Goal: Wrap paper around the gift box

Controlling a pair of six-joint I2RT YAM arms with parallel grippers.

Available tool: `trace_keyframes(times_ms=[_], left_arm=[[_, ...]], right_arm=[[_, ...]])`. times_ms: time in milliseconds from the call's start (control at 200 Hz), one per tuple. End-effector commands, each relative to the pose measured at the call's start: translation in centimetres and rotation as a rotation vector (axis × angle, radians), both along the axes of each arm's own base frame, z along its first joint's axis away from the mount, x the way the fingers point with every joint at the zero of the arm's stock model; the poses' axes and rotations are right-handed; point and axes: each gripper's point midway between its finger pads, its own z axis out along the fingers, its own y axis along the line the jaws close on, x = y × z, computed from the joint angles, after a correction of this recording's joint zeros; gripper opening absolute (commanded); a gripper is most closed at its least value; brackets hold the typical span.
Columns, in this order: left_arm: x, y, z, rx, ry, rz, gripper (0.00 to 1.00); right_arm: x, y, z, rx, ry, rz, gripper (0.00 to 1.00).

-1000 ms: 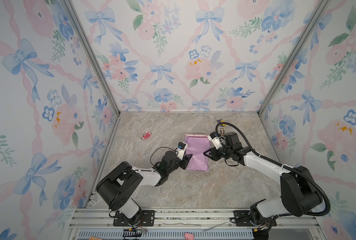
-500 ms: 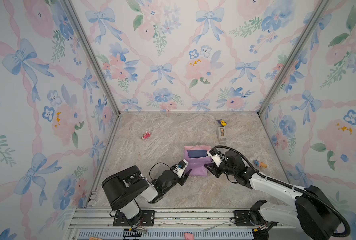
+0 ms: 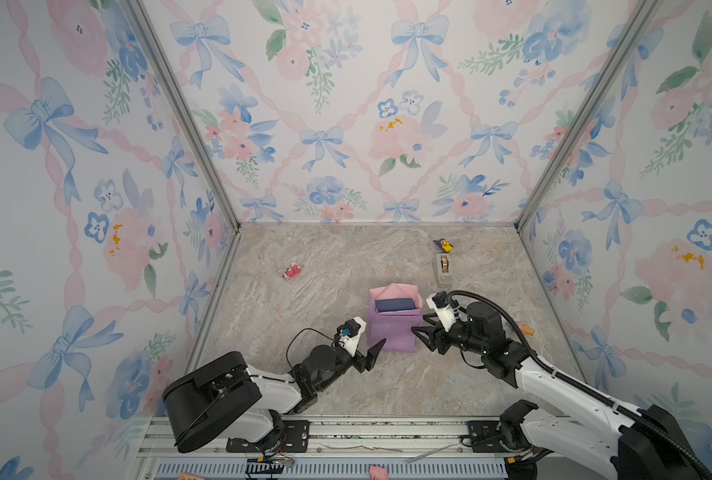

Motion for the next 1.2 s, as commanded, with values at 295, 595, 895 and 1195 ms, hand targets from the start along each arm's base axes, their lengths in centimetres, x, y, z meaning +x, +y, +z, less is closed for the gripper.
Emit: trace_keyframes(times_ms=[295,595,895,1195], left_arm=[[5.0,0.8,1.9,-0.077,0.158,0.071,0.80],[6.6,0.4,0.2,-0.088,0.250,0.071,0.74],[7.1,0.5,-0.6,-0.106,0.312,0.066,0.68],[8.9,1.6,-3.6,-0.095,0.466,0.179,0.61]], right_arm=[[4.2,1.3,3.2,0.088,0.016,-0.020,0.65],[6.8,1.5,1.1,0.113,0.156,-0.038,0.62],[5.4,1.9,-2.0,0.085,0.292,-0.005,0.45],[4.2,0.0,-5.7,-0.092,0.285,-0.096,0.34]])
